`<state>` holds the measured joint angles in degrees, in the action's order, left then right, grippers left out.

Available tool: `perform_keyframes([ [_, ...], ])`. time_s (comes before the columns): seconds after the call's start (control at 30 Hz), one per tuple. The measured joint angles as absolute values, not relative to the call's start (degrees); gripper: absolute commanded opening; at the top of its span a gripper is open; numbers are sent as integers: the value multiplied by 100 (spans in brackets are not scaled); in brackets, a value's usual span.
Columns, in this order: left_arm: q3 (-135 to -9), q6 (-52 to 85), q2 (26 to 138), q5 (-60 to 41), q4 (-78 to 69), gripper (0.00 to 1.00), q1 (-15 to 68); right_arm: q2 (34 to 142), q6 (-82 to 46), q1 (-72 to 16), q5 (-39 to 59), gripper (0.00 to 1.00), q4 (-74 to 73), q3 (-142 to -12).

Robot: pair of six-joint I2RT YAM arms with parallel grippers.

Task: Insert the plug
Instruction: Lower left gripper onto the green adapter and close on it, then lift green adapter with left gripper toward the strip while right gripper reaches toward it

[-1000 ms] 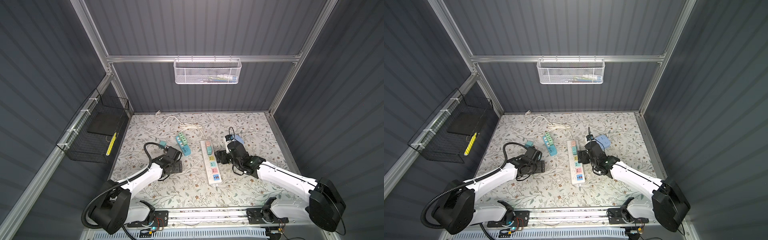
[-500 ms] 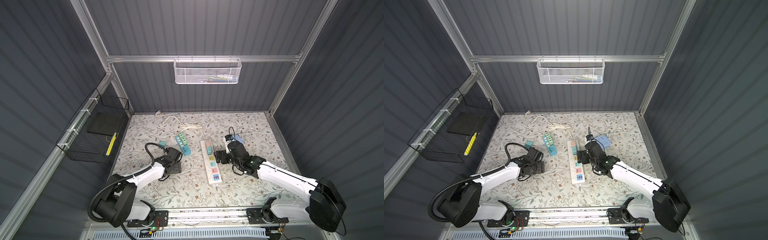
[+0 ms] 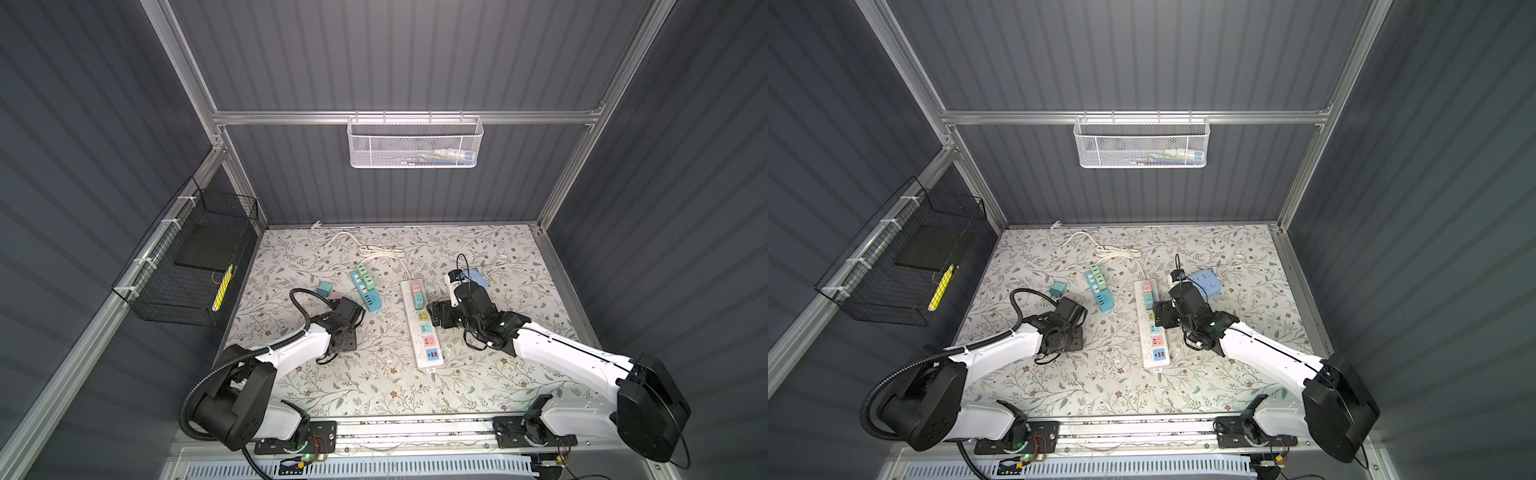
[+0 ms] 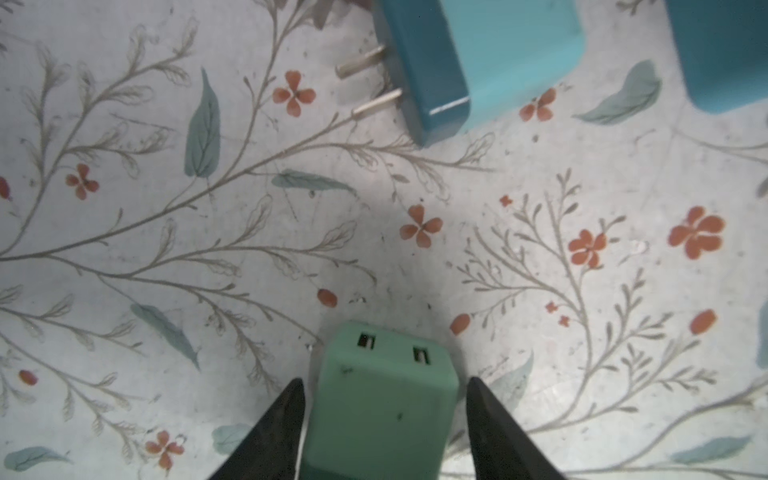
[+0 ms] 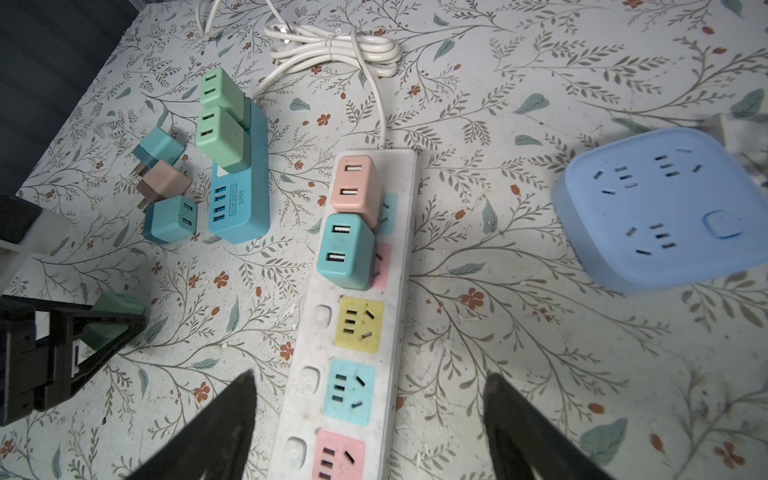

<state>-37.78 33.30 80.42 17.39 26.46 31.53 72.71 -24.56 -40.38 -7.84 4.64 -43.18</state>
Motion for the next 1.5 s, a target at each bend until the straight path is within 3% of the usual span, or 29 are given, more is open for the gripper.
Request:
perform_keyframes([
  [0.53, -4016, 3214, 8285, 1804, 2703, 31, 3315, 7150, -2484, -4038, -766, 78, 344, -4211],
  [0.63, -4088, 2921, 8219, 1865, 2661, 24, 3673, 7083, -2480, -4038, -766, 77, 353, -4211],
  [0.8, -4082, 2344, 7811, 1900, 1765, 22, 4519, 6991, -2460, -4036, -762, 75, 565, -4226],
  [0.9, -3760, 1898, 7461, 1909, 633, 12, 5074, 6882, -2469, -4036, -589, 75, 733, -4281],
  [1.13, -2947, 768, 7363, 1931, -1730, 14, 5793, 6737, -2547, -4032, 189, 73, 777, -4440],
  [1.5, -2797, -8, 7491, 1619, -3225, 13, 5924, 7157, -2718, -4032, 1555, 49, 421, -4508],
])
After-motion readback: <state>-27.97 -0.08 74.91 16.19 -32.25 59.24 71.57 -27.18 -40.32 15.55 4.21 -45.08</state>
